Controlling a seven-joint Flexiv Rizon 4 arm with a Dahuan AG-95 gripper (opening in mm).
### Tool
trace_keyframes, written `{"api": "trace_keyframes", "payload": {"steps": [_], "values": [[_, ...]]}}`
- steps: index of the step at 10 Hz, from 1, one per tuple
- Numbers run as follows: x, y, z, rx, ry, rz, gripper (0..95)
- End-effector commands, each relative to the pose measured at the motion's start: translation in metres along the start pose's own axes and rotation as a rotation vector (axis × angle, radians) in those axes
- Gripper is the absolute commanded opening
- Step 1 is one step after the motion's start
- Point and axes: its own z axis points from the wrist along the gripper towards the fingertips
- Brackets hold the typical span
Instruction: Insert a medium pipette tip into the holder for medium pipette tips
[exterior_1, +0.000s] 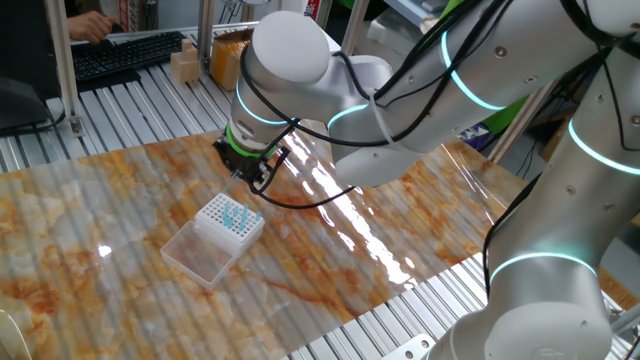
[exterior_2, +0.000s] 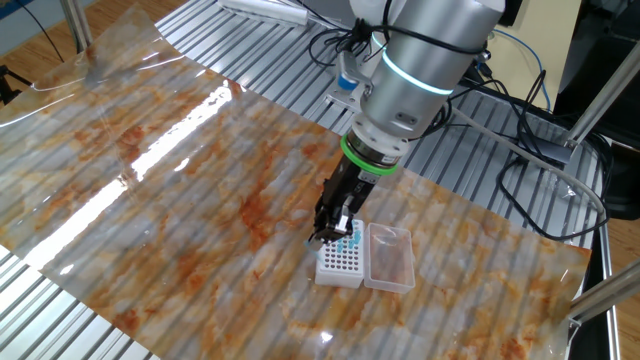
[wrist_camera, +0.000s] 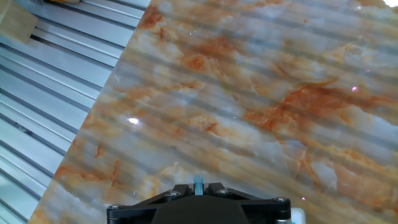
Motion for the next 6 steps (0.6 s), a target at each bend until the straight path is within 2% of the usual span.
{"api": "trace_keyframes", "payload": {"steps": [1, 6], "values": [[0.0023, 0.0002, 0.0005, -0.004, -0.002, 0.0, 0.0], [0.0076, -0.0037, 0.0062, -0.011, -0.012, -0.002, 0.0]]}}
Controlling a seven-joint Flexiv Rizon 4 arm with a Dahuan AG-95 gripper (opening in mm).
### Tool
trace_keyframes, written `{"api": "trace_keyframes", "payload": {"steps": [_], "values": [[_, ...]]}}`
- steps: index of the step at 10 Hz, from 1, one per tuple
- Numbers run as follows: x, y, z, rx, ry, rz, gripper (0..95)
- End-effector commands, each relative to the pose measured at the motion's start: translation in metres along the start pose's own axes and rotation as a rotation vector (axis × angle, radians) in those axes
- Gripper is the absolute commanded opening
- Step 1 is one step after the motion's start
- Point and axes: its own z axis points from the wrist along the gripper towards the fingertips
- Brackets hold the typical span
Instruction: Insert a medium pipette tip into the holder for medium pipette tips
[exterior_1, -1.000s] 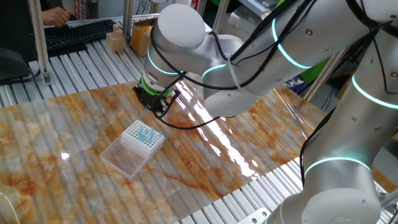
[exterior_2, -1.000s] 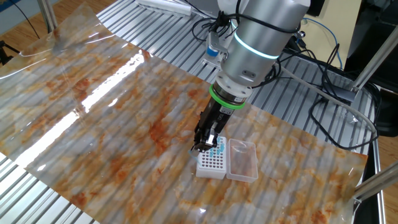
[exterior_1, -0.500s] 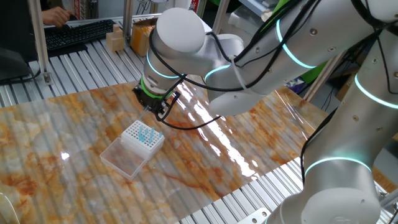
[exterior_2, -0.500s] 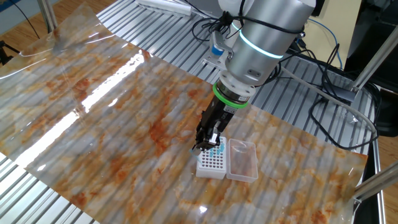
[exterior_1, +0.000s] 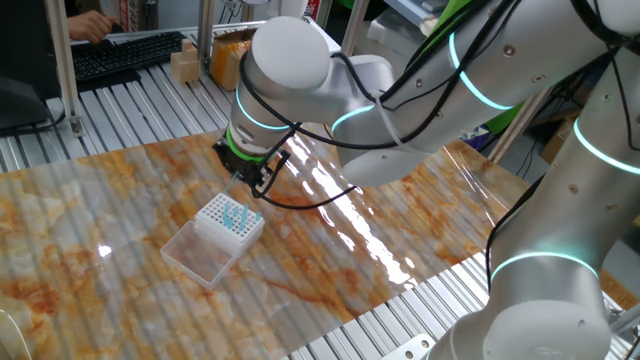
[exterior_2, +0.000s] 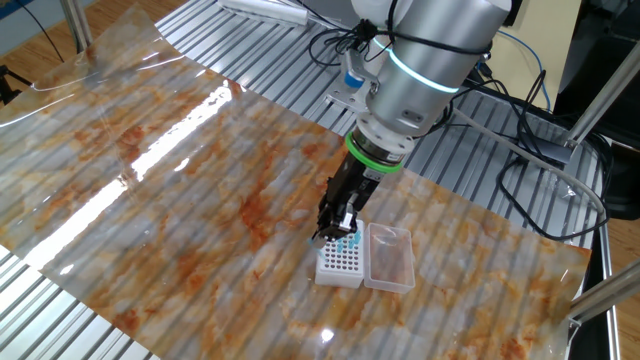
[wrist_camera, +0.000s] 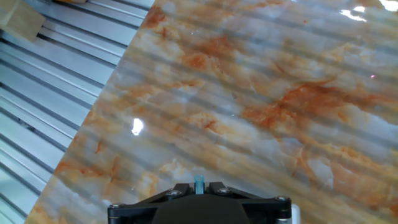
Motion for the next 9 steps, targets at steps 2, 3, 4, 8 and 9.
{"api": "trace_keyframes", "payload": {"steps": [2, 3, 4, 8, 9], "values": [[0.003, 0.0005, 0.007, -0.003, -0.009, -0.008, 0.0], [0.0035, 0.0004, 0.0062, 0.001, -0.008, -0.015, 0.0], [0.0042, 0.0002, 0.0051, 0.006, -0.003, -0.019, 0.0], [0.004, 0.0002, 0.0039, 0.033, 0.02, -0.059, 0.0], [0.0036, 0.0005, 0.0036, 0.039, 0.024, -0.065, 0.0]]}}
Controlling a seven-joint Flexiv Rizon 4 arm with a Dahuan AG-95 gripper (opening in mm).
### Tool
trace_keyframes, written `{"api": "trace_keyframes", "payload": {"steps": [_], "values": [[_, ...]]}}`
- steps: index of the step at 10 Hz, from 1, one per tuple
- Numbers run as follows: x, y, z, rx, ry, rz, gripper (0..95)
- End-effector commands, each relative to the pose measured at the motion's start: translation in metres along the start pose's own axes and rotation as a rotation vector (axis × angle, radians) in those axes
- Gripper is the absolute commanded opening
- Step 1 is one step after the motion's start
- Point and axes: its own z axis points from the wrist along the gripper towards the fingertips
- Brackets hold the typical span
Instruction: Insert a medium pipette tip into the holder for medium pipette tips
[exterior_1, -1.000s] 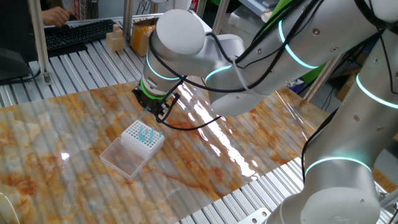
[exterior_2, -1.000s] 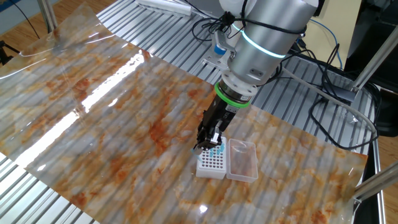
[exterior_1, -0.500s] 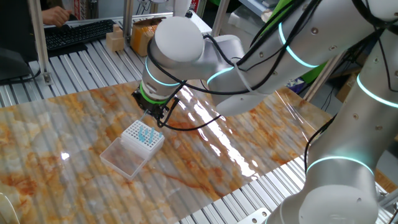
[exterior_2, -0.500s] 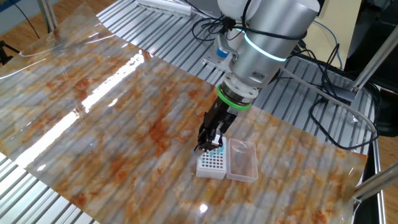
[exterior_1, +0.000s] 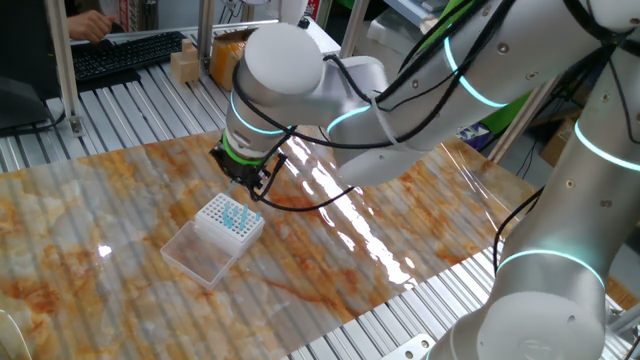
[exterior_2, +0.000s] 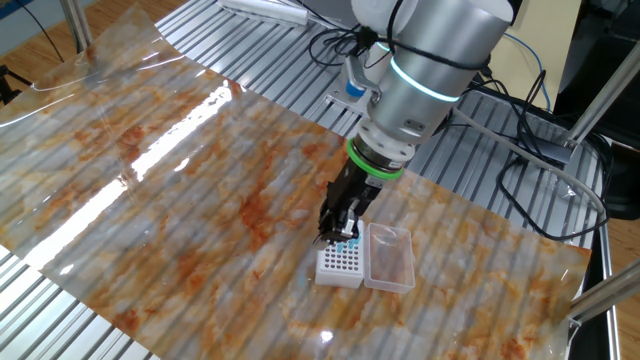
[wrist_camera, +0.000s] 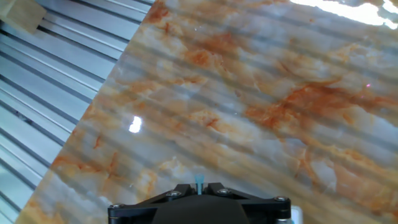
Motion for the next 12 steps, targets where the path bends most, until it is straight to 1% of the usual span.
{"api": "trace_keyframes", "payload": {"steps": [1, 3, 4, 5, 6, 7, 8, 9, 10, 12], "values": [[-0.002, 0.002, -0.001, 0.006, 0.006, -0.007, 0.0], [-0.004, 0.004, -0.002, 0.011, 0.013, -0.011, 0.0], [-0.005, 0.004, -0.001, 0.031, 0.038, -0.027, 0.0], [-0.006, 0.005, -0.001, 0.073, 0.086, -0.058, 0.0], [-0.007, 0.005, 0.0, 0.085, 0.143, -0.089, 0.0], [-0.009, 0.008, 0.001, 0.071, 0.215, -0.116, 0.0], [-0.012, 0.011, 0.002, 0.104, 0.281, -0.184, 0.0], [-0.016, 0.012, 0.004, 0.101, 0.343, -0.244, 0.0], [-0.019, 0.012, 0.007, 0.102, 0.372, -0.341, 0.0], [-0.026, 0.013, 0.01, 0.079, 0.398, -0.465, 0.0]]}}
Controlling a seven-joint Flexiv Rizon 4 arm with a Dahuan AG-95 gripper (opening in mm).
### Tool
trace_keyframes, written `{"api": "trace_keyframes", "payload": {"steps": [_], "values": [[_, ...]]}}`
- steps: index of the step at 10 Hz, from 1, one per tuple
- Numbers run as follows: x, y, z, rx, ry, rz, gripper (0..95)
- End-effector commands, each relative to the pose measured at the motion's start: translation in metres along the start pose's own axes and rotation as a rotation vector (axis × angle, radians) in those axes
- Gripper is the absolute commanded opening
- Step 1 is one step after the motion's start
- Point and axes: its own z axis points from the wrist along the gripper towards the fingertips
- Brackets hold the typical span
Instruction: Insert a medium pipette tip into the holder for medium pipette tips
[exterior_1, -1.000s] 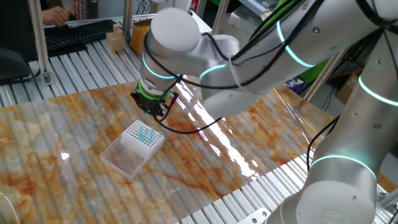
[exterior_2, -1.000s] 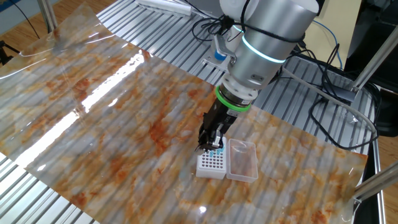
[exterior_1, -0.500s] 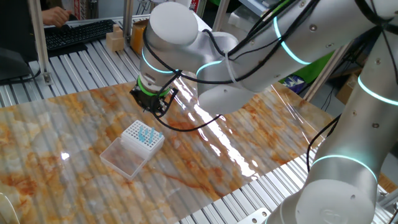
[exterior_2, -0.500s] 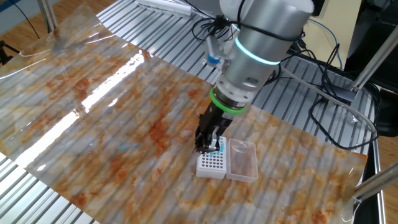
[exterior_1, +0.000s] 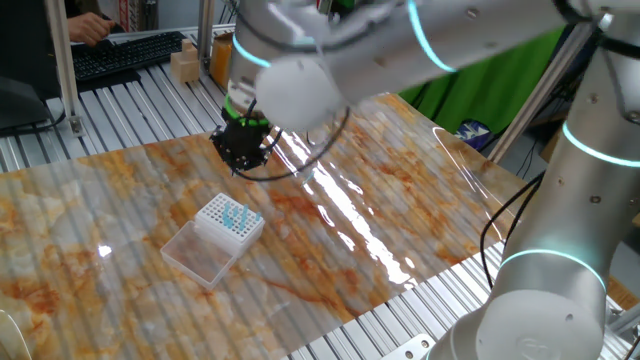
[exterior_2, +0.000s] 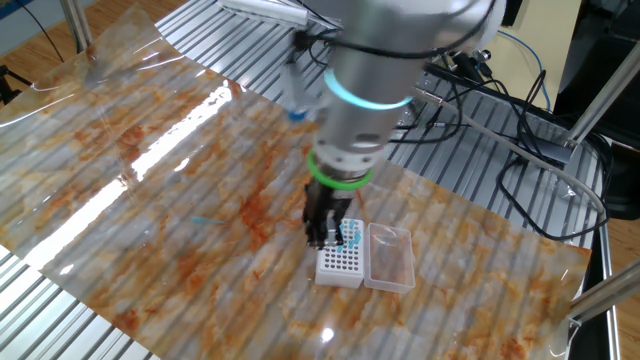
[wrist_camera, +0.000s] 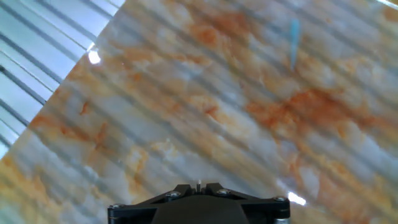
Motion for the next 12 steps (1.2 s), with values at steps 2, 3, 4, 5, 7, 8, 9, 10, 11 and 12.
{"api": "trace_keyframes", "payload": {"steps": [2, 3, 4, 5, 7, 8, 9, 10, 11, 12], "values": [[-0.025, -0.003, 0.001, 0.021, 0.105, -0.383, 19.0], [-0.037, -0.008, 0.001, 0.023, 0.114, -0.441, 19.0], [-0.043, -0.011, 0.0, 0.026, 0.122, -0.476, 19.0], [-0.053, -0.015, 0.0, 0.035, 0.141, -0.535, 19.0], [-0.066, -0.022, -0.002, 0.038, 0.159, -0.661, 0.0], [-0.071, -0.027, -0.002, 0.039, 0.157, -0.703, 0.0], [-0.078, -0.032, 0.0, 0.044, 0.159, -0.744, 19.0], [-0.083, -0.035, 0.0, 0.068, 0.146, -0.785, 0.0], [-0.086, -0.037, 0.0, 0.081, 0.141, -0.826, 0.0], [-0.091, -0.042, -0.001, 0.107, 0.143, -0.876, 0.0]]}}
